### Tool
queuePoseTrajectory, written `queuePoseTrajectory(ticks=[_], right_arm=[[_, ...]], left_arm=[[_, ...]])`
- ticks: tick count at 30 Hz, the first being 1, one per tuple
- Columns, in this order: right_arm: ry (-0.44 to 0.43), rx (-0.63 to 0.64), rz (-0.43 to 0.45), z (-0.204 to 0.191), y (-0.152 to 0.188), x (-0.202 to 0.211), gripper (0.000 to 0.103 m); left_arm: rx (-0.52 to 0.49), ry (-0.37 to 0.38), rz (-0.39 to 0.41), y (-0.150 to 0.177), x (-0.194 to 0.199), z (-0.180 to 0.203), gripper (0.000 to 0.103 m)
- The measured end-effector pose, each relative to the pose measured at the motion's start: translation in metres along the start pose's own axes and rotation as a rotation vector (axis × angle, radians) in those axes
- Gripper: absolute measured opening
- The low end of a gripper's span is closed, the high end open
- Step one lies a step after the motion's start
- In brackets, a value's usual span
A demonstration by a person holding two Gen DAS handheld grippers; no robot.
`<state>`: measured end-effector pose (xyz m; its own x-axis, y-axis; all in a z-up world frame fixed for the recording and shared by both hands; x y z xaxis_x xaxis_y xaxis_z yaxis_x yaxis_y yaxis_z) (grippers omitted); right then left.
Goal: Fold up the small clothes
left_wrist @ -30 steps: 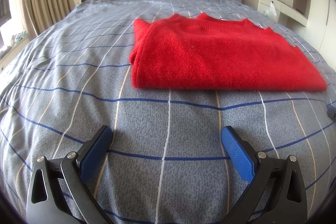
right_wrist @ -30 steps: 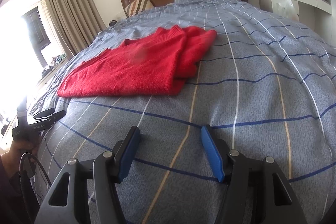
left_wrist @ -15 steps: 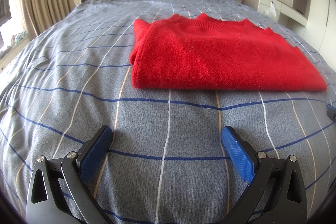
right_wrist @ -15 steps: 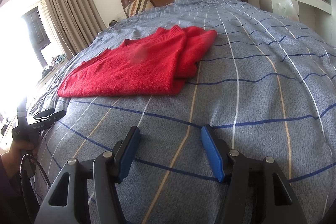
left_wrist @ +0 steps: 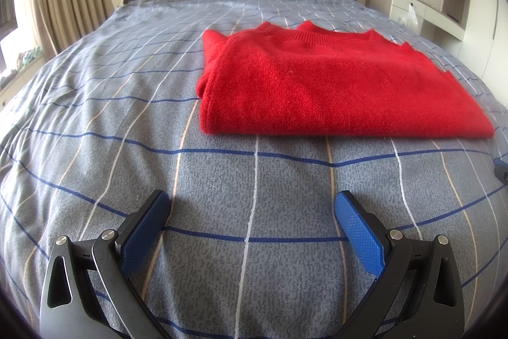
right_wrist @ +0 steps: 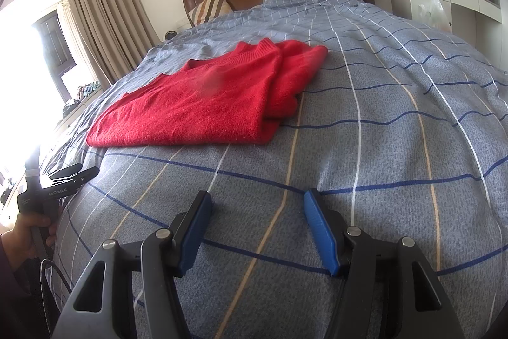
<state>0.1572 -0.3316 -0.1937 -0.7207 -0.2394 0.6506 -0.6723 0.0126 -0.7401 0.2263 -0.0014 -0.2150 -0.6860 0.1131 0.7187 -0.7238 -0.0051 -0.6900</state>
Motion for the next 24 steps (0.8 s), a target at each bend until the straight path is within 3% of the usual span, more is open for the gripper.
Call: queuePoseTrajectory(ticks=[24], right_arm=[[0.004,0.002,-0.001,-0.0004,0.0006,0.0001,0.061]], left_arm=[[0.001,-0.01,0.002,-0.002,0.0015,-0.001,0.103]])
Point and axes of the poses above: each gripper's, at about its wrist camera, not at the fingertips, and x roughly against the way its jaws point, z to its right, y to its underside, the point moved 9 cm from there along -x, roughly the way its jaws point, and after that the axes turned 8 degrees about x, right-handed, at the moved point
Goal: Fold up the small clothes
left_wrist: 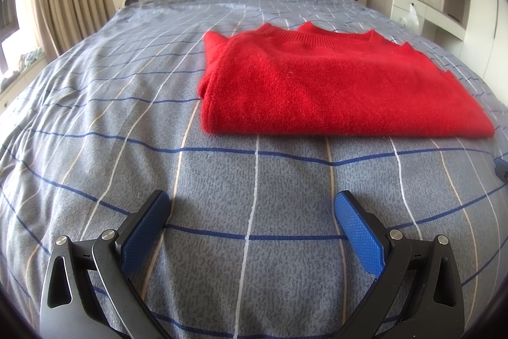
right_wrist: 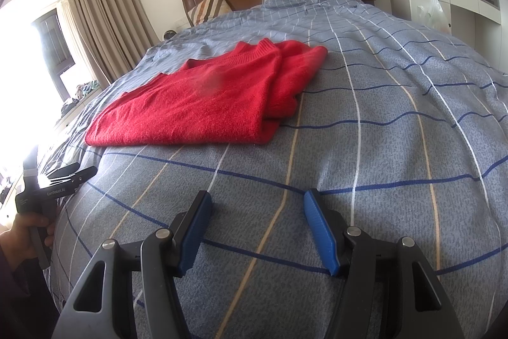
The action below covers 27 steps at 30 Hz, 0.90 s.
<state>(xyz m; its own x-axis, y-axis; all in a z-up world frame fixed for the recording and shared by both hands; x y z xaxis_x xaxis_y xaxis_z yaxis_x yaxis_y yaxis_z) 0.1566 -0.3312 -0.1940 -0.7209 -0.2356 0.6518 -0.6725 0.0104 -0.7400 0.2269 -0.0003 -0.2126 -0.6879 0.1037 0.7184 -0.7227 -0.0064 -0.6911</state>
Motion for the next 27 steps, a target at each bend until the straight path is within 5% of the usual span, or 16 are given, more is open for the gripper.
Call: queuePoseTrajectory(ticks=[5,9,15,20,21,23,27], right_arm=[[0.015,0.011,-0.053,0.001,-0.004,0.001,0.061],[-0.066,-0.033,-0.041,0.011,-0.035,0.016,0.061],[-0.104,-0.259,-0.046,0.063,-0.1,-0.013,0.069],[-0.174,-0.511,-0.182,0.076,-0.096,-0.081,0.076],[-0.184,-0.525,-0.198,0.071,-0.095,-0.089,0.073],[-0.175,-0.435,-0.247,0.051,-0.098,-0.096,0.015],[-0.132,-0.303,-0.274,0.014,-0.128,-0.086,0.011]], left_arm=[[0.049,0.077,-0.112,-0.001,0.018,-0.004,0.101],[0.154,0.179,-0.06,-0.004,0.05,-0.017,0.101],[0.229,0.231,0.015,0.009,0.062,-0.026,0.101],[0.179,0.239,0.018,0.024,0.052,-0.02,0.101],[0.161,0.235,0.026,0.025,0.052,-0.02,0.101],[0.128,0.223,0.038,0.025,0.052,-0.02,0.101],[0.149,0.199,0.111,0.014,0.066,-0.033,0.101]])
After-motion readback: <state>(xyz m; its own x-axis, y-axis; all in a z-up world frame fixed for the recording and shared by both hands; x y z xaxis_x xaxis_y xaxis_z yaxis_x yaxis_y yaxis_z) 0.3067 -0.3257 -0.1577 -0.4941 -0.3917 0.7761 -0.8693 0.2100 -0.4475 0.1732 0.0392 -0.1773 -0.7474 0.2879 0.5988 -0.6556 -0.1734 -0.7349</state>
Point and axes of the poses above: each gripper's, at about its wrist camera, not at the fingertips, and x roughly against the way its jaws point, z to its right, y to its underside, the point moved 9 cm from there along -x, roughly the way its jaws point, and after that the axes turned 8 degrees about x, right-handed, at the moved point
